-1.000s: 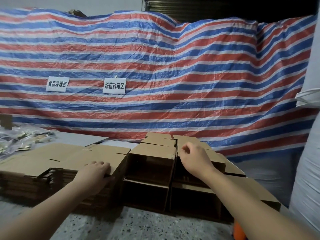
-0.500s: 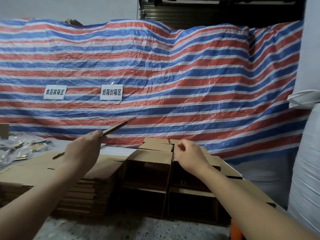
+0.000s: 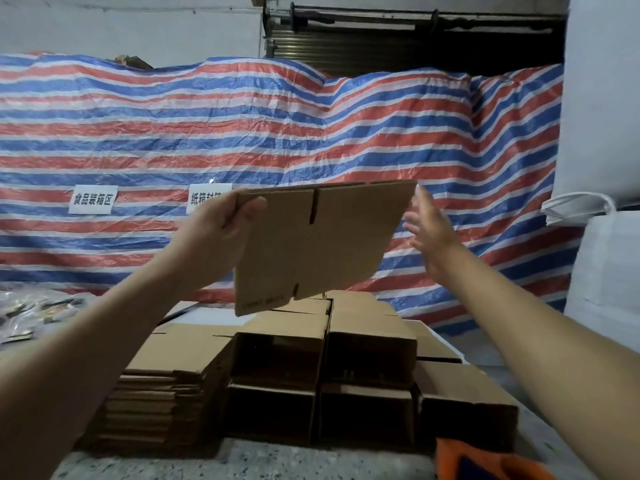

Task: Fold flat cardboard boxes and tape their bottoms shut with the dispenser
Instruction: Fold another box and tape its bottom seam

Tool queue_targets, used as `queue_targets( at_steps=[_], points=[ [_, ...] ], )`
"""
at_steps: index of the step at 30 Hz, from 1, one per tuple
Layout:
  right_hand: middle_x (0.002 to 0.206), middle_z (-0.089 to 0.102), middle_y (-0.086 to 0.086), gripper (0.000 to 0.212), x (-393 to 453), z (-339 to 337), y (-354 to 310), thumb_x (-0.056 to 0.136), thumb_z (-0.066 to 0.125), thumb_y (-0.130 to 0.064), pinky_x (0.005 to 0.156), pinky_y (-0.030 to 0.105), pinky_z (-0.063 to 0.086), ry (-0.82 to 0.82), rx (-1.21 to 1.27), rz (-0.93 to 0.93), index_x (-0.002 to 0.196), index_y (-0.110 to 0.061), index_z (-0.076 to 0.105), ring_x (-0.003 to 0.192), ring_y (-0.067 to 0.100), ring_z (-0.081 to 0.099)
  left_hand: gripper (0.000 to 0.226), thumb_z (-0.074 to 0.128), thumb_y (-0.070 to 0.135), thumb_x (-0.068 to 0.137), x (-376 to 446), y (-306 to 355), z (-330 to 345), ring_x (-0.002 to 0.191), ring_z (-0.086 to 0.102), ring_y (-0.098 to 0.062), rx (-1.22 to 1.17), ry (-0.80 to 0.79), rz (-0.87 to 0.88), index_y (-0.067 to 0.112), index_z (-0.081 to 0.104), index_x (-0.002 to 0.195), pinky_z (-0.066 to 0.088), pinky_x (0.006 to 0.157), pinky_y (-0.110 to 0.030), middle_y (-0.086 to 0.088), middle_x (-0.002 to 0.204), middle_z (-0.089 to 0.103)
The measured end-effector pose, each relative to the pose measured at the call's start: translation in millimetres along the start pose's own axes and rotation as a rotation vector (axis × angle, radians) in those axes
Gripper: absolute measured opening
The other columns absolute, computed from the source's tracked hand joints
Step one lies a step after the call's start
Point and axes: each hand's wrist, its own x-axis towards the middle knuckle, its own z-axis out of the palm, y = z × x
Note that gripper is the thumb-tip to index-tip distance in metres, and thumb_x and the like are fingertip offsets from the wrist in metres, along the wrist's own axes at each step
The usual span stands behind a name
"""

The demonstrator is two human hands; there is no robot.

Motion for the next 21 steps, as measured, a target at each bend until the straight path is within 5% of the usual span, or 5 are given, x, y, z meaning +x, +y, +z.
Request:
queue_targets(
  at_steps=[5, 8, 12, 16, 21],
  points=[
    [0.114, 0.073, -0.011, 0.064, -17.6, -31.7, 2.8, 0.083, 0.044, -0.078, 0.090, 0.035, 0.055, 0.037, 0.014, -0.076, 0.118, -0.030, 0.065, 0.104, 0.014, 0.069, 0.027, 0.045, 0.044, 0.098, -1.9, 1.2, 15.2, 0.097, 0.065, -0.017, -0.403, -0.093, -0.222, 0.024, 0.064, 0.100, 0.053, 0.089, -0.040, 0.005, 0.094, 0.070],
    [0.100, 0.077, -0.007, 0.049, -32.4, -40.6, 17.4, 0.088, 0.056, -0.069, 0.076, 0.035, 0.060, 0.048, 0.057, -0.053, 0.105, -0.025, 0.069, 0.088, 0.016, 0.075, 0.025, 0.047, 0.043, 0.100, -9.2, -5.8, 34.2, 0.094, 0.063, -0.017, -0.473, -0.028, -0.342, 0.025, 0.064, 0.104, 0.055, 0.084, -0.037, 0.003, 0.095, 0.068],
    [0.096, 0.078, -0.001, 0.050, -60.2, -42.3, 47.1, 0.083, 0.061, -0.065, 0.081, 0.045, 0.060, 0.064, 0.122, 0.033, 0.102, -0.020, 0.069, 0.088, 0.023, 0.075, 0.024, 0.050, 0.048, 0.098, -27.9, -15.4, 63.7, 0.100, 0.060, -0.016, -0.465, 0.060, -0.496, 0.029, 0.060, 0.109, 0.053, 0.082, -0.038, 0.003, 0.109, 0.063],
    [0.099, 0.078, 0.002, 0.052, -98.6, -45.2, 91.7, 0.079, 0.068, -0.061, 0.077, 0.042, 0.060, 0.018, 0.190, 0.136, 0.107, -0.017, 0.068, 0.089, 0.022, 0.076, 0.025, 0.059, 0.055, 0.091, -61.7, -18.8, 87.8, 0.090, 0.058, -0.008, -0.443, 0.066, -0.604, 0.032, 0.054, 0.099, 0.043, 0.064, -0.026, 0.009, 0.099, 0.061],
    [0.108, 0.076, 0.012, 0.052, -141.2, -53.9, 142.0, 0.077, 0.076, -0.041, 0.086, 0.050, 0.058, -0.128, 0.265, 0.356, 0.119, -0.012, 0.066, 0.098, 0.029, 0.074, 0.029, 0.068, 0.049, 0.086, -116.8, -39.9, 109.4, 0.096, 0.063, -0.014, -0.462, -0.009, -0.690, 0.031, 0.057, 0.106, 0.052, 0.072, -0.031, 0.003, 0.104, 0.066]
  ],
)
